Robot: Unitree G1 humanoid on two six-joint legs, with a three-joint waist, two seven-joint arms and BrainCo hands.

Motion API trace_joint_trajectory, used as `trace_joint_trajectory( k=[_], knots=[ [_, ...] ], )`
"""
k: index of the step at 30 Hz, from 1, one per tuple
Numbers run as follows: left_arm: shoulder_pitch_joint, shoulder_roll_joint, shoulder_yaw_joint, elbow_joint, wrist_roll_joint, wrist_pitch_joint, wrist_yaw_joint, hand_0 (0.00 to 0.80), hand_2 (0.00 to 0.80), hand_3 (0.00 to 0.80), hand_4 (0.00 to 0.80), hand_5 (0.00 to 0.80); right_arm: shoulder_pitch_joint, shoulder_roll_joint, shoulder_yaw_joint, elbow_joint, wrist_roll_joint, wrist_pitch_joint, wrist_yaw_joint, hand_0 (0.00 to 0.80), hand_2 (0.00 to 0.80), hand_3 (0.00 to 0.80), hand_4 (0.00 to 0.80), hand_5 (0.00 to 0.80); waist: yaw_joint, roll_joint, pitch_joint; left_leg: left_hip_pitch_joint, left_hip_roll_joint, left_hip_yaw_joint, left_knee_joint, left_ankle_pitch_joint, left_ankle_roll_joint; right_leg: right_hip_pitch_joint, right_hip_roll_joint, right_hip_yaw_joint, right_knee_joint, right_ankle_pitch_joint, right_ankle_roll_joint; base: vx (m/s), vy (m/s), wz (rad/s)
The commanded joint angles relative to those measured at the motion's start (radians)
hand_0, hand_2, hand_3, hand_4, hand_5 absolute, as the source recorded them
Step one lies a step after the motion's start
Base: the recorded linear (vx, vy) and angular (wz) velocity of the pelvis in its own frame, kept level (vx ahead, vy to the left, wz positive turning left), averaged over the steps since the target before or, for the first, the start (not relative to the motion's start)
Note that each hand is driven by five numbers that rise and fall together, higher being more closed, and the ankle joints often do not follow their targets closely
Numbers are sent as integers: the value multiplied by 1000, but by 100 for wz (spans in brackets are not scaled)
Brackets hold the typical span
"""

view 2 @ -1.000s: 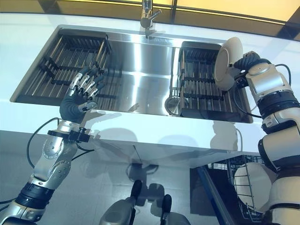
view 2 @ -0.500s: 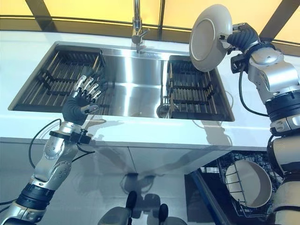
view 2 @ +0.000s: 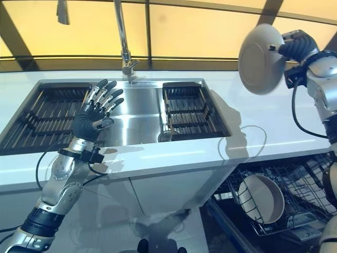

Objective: Take plates into dishwasher

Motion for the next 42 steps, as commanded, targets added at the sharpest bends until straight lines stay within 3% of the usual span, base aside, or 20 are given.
trace_joint_trajectory(
  k=[1, 14, 24, 31, 42],
  knots=[
    [8, 0, -4, 2, -14, -32, -11, 0, 0, 0, 0, 0, -8, -102, -51, 9, -47, -41, 5, 800, 800, 800, 800, 800, -21, -18, -78, 70, -37, 12, 1, -147, 50, -16, 69, -10, 8, 23, -13, -32, -30, -25],
    [-1, -1, 5, 2, 4, -4, 3, 0, 0, 0, 0, 0, 378, -259, -354, -58, -179, -53, 83, 800, 800, 800, 800, 800, -128, -6, -85, 84, -11, 106, 1, -163, 49, -40, 90, 75, 8, 38, 3, -11, -27, -25],
    [-5, 9, 1, -6, 5, 25, -7, 0, 0, 0, 0, 0, 671, -252, -570, -65, -249, -90, 138, 800, 800, 800, 800, 800, -156, 0, -81, 80, -1, 143, 1, -167, 49, -56, 97, 99, 8, 46, 8, -1, -43, -15],
    [-5, 11, -4, -10, 7, 44, -25, 0, 0, 0, 0, 0, 713, -217, -528, -53, -393, -126, 173, 800, 800, 800, 800, 800, -141, -2, -75, 71, 0, 141, 1, -162, 50, -66, 96, 87, 8, 47, 7, 5, -61, -1],
    [-24, 21, -21, -31, 9, 74, -27, 0, 0, 0, 0, 0, 676, -71, -378, -17, -606, -141, 84, 800, 800, 800, 800, 800, -104, 17, -43, 57, -3, 114, 1, -154, 54, -69, 87, 48, 8, 41, 3, 4, -61, 3]
  ],
)
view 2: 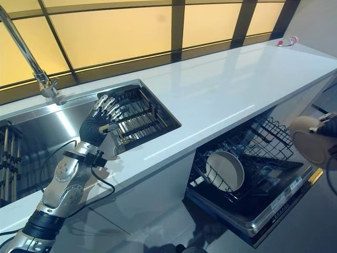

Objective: Take plates into dishwasher

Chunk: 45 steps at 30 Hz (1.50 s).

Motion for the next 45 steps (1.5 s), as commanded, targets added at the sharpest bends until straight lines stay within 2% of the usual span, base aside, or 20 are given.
trace_joint_trajectory(
  k=[1, 15, 29, 37, 39, 45],
  knots=[
    [-47, 27, -21, -31, 8, -22, -5, 0, 0, 0, 0, 0, -98, -10, 9, 63, -76, -32, -79, 800, 800, 800, 800, 800, 66, -14, -6, 33, -39, -42, 7, -99, 67, -30, 58, -73, 8, 26, 5, -6, -60, 5],
    [-78, 28, -39, -39, 6, -15, -1, 0, 0, 0, 0, 0, -142, 152, 113, 172, -142, -33, -247, 800, 800, 800, 800, 800, 106, 29, 42, 8, -50, -86, 7, -89, 70, -38, 44, -117, 8, 19, -1, -11, -45, 10],
    [-121, 50, -57, -35, 15, -65, 8, 0, 0, 0, 0, 0, -247, 199, 215, 315, -165, -68, -352, 800, 800, 800, 800, 800, 126, 78, 113, -36, -65, -109, 7, -70, 68, -70, 31, -143, 8, 24, -6, -44, -33, 6],
    [-135, 54, -75, -44, 24, -90, 34, 0, 0, 0, 0, 0, -314, 180, 256, 389, -167, -88, -434, 800, 800, 800, 800, 800, 132, 116, 156, -57, -72, -118, 7, -60, 65, -88, 25, -151, 8, 24, -9, -25, -27, 3],
    [-146, 55, -81, -41, 27, -99, 41, 0, 0, 0, 0, 0, -342, 177, 265, 393, -151, -76, -442, 800, 800, 800, 800, 800, 132, 125, 170, -65, -74, -120, 7, -57, 64, -96, 23, -153, 8, 26, -10, -47, -37, 3],
    [-166, 65, -89, -42, 25, -112, 48, 0, 0, 0, 0, 0, -400, 150, 290, 469, -150, -101, -440, 800, 800, 800, 800, 800, 135, 147, 196, -87, -77, -125, 7, -46, 58, -114, 19, -165, 8, 26, -12, -30, -36, 5]
  ],
)
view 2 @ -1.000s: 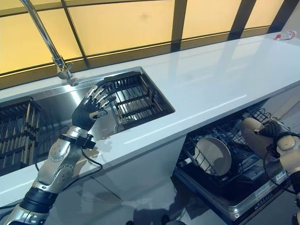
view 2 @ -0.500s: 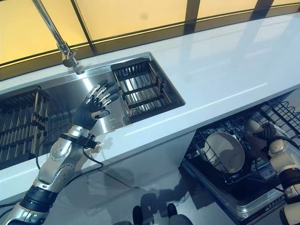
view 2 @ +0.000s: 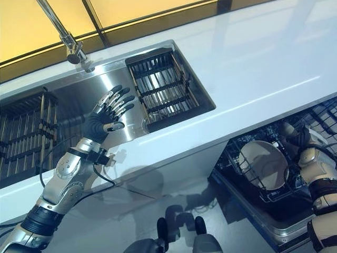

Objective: Take plates into dishwasher

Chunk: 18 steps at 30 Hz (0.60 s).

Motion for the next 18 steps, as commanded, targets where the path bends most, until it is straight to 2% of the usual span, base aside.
trace_joint_trajectory(
  k=[1, 5, 14, 17, 18],
  knots=[
    [-103, 17, -24, -28, 17, -83, 20, 0, 0, 0, 0, 0, -141, -84, 65, 51, -6, -28, -45, 800, 800, 800, 800, 800, 30, -12, 7, 17, -57, -23, 1, -87, 49, -53, 38, -39, 4, 25, -9, -28, -45, 6],
    [-110, 27, -22, -30, 13, -93, 19, 0, 0, 0, 0, 0, -147, -87, 71, 63, -3, -11, -45, 800, 800, 800, 800, 800, 31, -3, 19, 2, -59, -21, 1, -84, 49, -69, 36, -43, 6, 26, -10, -37, -32, 3],
    [-130, 29, -37, -39, 21, -99, 15, 0, 0, 0, 0, 0, -174, -92, 80, 122, 2, -34, -51, 800, 800, 800, 800, 800, 34, 7, 51, -19, -62, -17, 1, -80, 49, -94, 31, -45, 11, 32, -7, -39, -9, 2],
    [-133, 35, -33, -41, 15, -100, 16, 0, 0, 0, 0, 0, -167, -91, 81, 115, 11, -22, -52, 800, 800, 800, 800, 800, 31, 7, 56, -20, -61, -12, 1, -80, 48, -96, 30, -45, 11, 33, -6, -9, 4, 1],
    [-131, 34, -32, -42, 14, -101, 15, 0, 0, 0, 0, 0, -163, -91, 77, 113, 8, -17, -53, 480, 480, 480, 480, 480, 30, 6, 56, -19, -61, -10, 1, -80, 48, -96, 30, -44, 11, 34, -6, 0, 0, 0]
  ],
)
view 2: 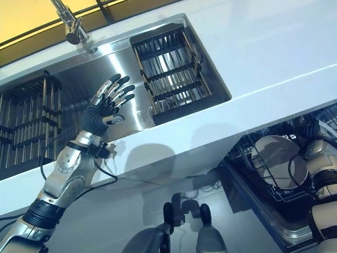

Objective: Take plates into dishwasher

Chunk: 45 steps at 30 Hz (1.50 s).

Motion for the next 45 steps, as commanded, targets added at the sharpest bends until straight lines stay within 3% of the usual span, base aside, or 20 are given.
trace_joint_trajectory(
  k=[1, 28, 34, 45],
  knots=[
    [-72, 15, -3, -46, 17, -71, 6, 0, 0, 0, 0, 0, -79, -77, 66, 38, 8, 15, -38, 0, 0, 0, 0, 0, 3, -13, -6, 26, -53, -3, 1, -90, 44, -56, 38, -27, 12, 29, -8, 0, 0, 0],
    [-26, -10, 11, -41, -2, -40, -44, 0, 0, 0, 0, 0, 102, -130, -87, -72, 16, 3, -5, 0, 0, 0, 0, 0, -40, -86, -80, 88, -34, 37, 1, -122, 44, -3, 59, 23, 3, 30, 2, 16, 24, -1],
    [9, -23, 39, -35, -12, -40, -58, 0, 0, 0, 0, 0, 220, -124, -199, -189, 62, -2, -26, 0, 0, 0, 0, 0, -60, -103, -110, 104, -30, 48, 1, -131, 43, 11, 66, 42, 3, 27, 4, 47, 50, -10],
    [50, -53, 62, -34, 3, -26, -71, 0, 0, 0, 0, 0, 459, -25, -384, -354, 66, -60, -66, 0, 0, 0, 0, 0, -90, -120, -154, 129, -23, 75, 1, -149, 52, 25, 75, 75, 3, 24, 11, 45, 38, -9]
  ],
)
